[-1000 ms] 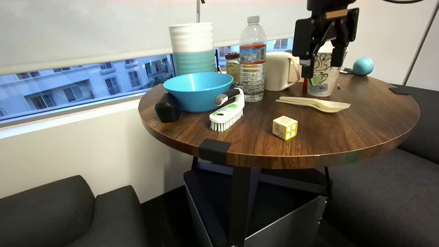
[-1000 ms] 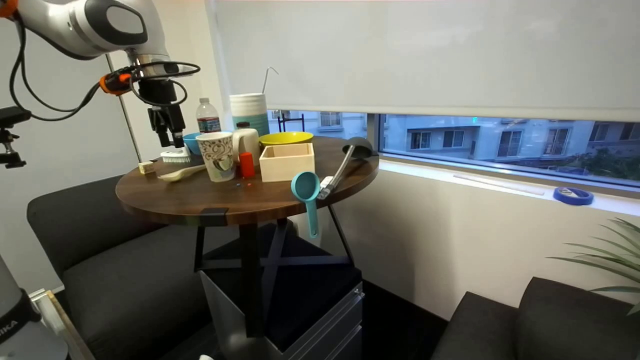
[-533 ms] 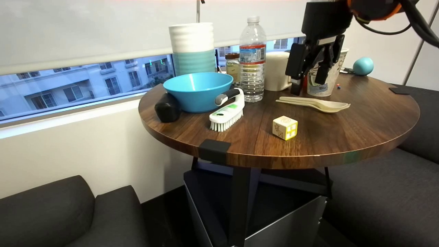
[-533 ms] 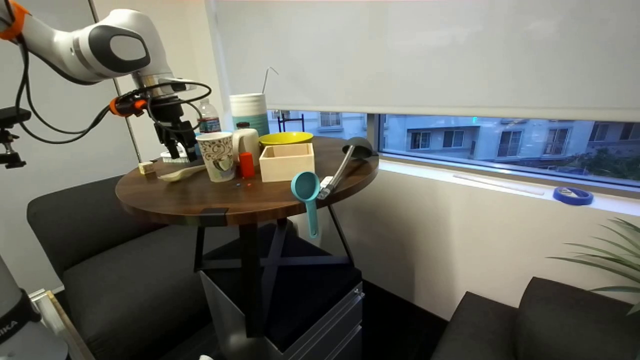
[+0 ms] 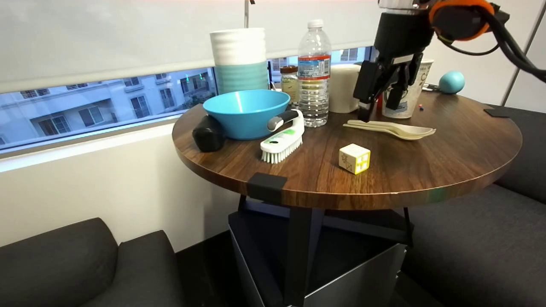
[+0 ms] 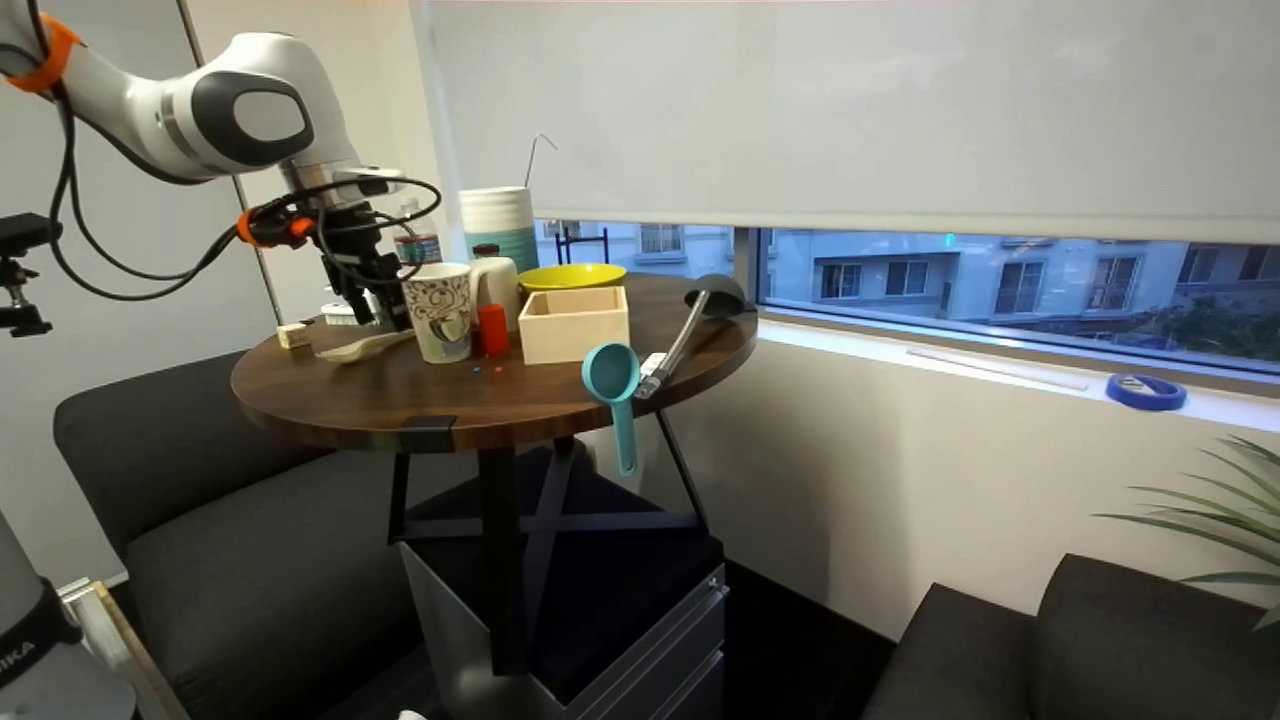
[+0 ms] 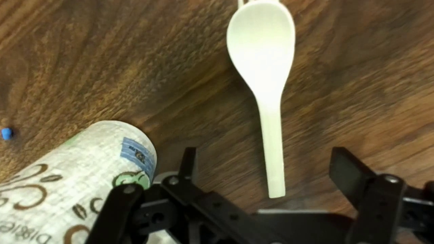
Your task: Put the cutlery in the cup
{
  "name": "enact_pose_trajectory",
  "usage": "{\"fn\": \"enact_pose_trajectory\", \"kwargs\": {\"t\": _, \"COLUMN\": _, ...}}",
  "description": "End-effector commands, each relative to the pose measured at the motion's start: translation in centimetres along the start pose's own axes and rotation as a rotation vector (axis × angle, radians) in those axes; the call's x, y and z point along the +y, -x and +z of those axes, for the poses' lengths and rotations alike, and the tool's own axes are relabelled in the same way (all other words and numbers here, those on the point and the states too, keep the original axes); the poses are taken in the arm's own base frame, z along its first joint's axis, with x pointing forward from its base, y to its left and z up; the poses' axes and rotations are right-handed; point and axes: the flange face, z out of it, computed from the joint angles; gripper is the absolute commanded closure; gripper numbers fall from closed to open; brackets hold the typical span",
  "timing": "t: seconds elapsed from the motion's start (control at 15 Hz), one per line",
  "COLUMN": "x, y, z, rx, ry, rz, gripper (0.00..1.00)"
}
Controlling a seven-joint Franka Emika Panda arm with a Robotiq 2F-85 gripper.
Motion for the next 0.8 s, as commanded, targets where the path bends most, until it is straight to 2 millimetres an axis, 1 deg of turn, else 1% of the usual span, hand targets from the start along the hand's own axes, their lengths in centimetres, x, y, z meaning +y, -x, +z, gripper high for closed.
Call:
{"fn": "enact_pose_trajectory", "kwargs": {"t": 0.0, "x": 0.79, "y": -0.15, "z": 1.58, "rx": 0.044, "ry": -0.064, "rz": -0.02, "gripper": 0.0}}
{"fn": "enact_pose_trajectory", "kwargs": {"t": 0.27, "x": 0.51, "y": -0.08, "z": 2.26, "rx": 0.056, "ry": -0.13, "rz": -0.051, "gripper": 0.0}}
{"fn": "enact_pose_trajectory", "kwargs": {"t": 0.33, "x": 0.36, "y": -0.05, "z": 2.21, "rx": 0.056, "ry": -0.144, "rz": -0.057, "gripper": 0.14}}
{"fn": "enact_pose_trajectory", "kwargs": {"t": 0.4, "x": 0.21, "y": 0.02, "z": 2.08, "rx": 0.056, "ry": -0.153, "rz": -0.065, "gripper": 0.26}}
{"fn": "enact_pose_trajectory", "kwargs": {"t": 0.6, "x": 0.13, "y": 0.17, "z": 1.94, "rx": 0.051, "ry": -0.153, "rz": -0.075, "gripper": 0.5}}
{"fn": "enact_pose_trajectory", "kwargs": {"t": 0.73, "x": 0.34, "y": 0.16, "z": 1.79, "rx": 0.054, "ry": -0.151, "rz": -0.077, "gripper": 0.62}}
